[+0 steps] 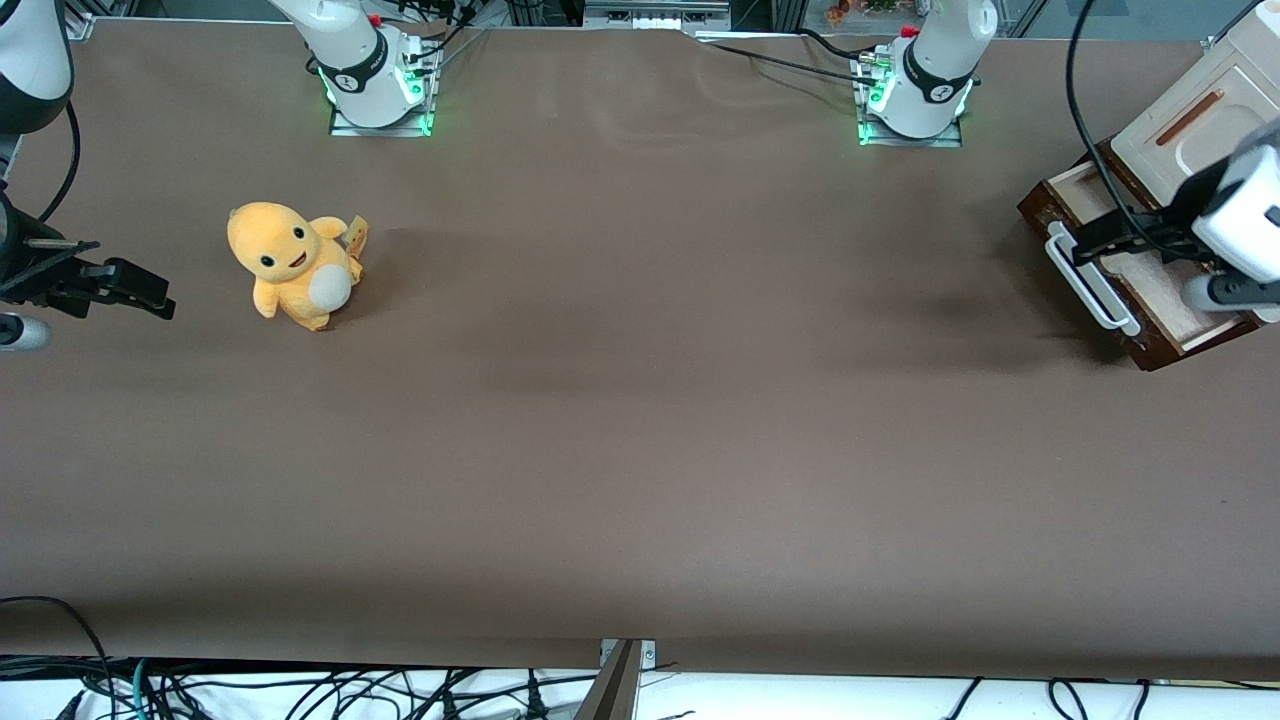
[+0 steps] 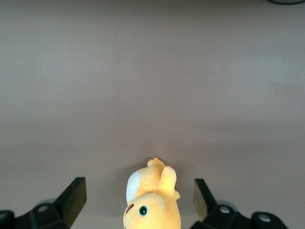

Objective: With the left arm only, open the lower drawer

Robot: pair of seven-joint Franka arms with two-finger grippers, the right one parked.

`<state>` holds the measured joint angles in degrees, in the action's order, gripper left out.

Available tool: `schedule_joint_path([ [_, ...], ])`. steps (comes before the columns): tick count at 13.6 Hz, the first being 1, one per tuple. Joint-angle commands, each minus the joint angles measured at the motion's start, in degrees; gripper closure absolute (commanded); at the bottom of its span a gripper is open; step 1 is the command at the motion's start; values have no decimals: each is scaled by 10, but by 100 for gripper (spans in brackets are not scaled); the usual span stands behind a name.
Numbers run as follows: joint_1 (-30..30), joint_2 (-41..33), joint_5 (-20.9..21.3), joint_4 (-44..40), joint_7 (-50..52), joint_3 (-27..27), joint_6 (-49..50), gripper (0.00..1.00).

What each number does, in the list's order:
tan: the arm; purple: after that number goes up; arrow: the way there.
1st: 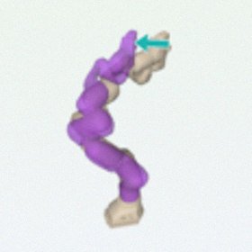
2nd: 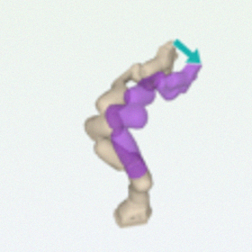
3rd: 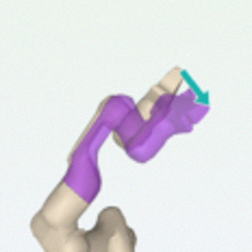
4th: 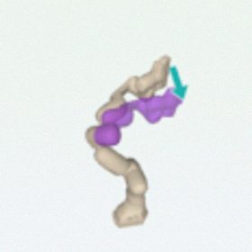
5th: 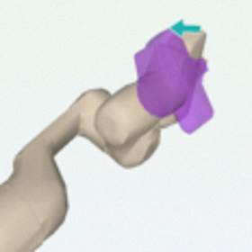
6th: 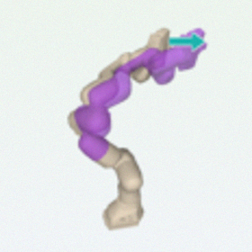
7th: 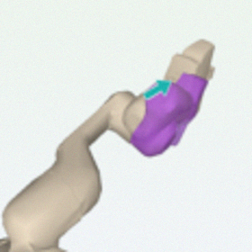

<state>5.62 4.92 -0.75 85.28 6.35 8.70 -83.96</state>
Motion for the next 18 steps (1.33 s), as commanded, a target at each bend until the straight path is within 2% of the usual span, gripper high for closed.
schedule_joint_path([
  [1, -50, -62, -25, 101, -52, -56, -60, 0],
  [3, -51, -50, -22, 103, -98, -57, -70, 0],
  [9, -60, -59, -16, 116, -50, -76, -96, 0],
  [18, -62, -88, -15, 147, -51, -75, -93, 0],
])
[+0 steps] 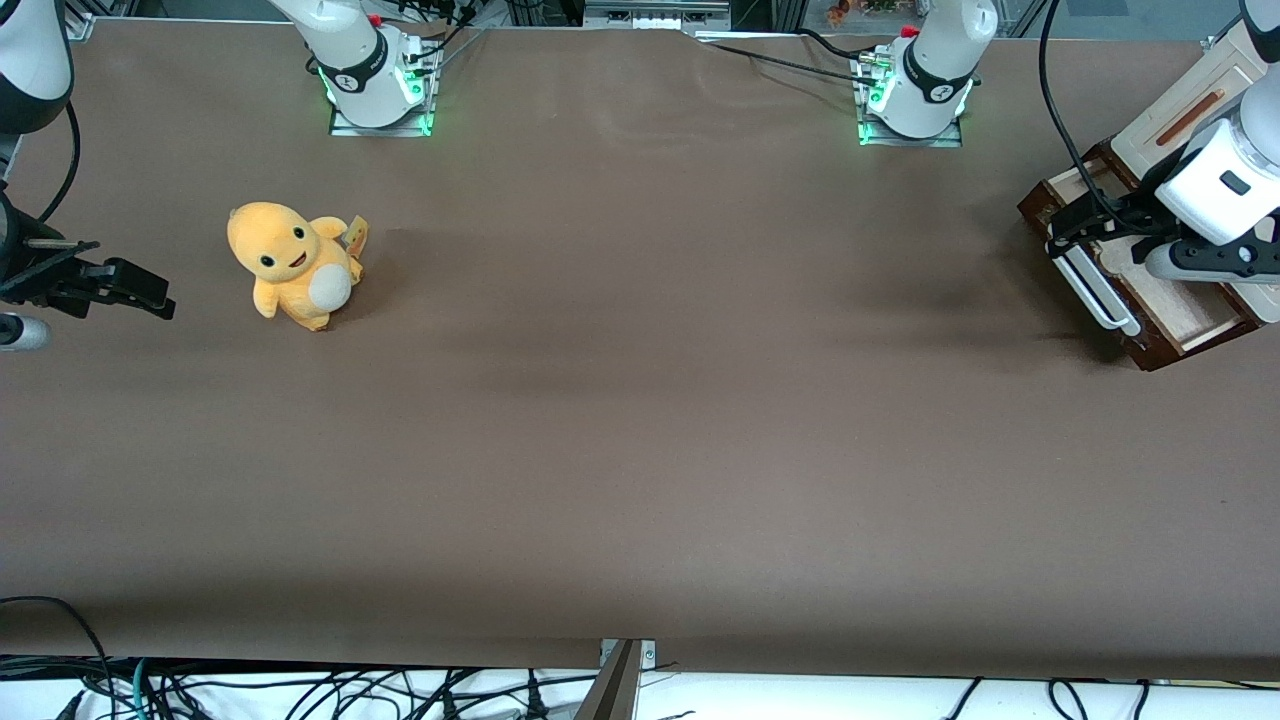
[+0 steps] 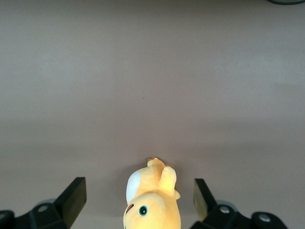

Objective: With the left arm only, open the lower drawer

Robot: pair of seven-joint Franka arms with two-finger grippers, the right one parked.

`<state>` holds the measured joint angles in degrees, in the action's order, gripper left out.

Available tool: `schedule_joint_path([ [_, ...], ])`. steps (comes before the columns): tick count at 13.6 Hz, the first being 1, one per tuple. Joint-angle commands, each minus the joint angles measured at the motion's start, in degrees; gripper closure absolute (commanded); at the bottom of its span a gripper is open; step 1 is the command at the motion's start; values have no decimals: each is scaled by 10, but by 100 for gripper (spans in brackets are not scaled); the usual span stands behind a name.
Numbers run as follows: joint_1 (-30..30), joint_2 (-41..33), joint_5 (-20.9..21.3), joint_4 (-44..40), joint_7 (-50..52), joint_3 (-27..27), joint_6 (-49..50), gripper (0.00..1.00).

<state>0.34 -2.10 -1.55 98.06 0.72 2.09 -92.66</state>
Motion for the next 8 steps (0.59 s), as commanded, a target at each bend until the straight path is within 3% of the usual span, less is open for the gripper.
schedule_joint_path([
  [1, -10, -18, -7, 19, 6, -9, -6, 0],
  [8, -23, -20, 0, 21, 7, -12, -6, 0],
])
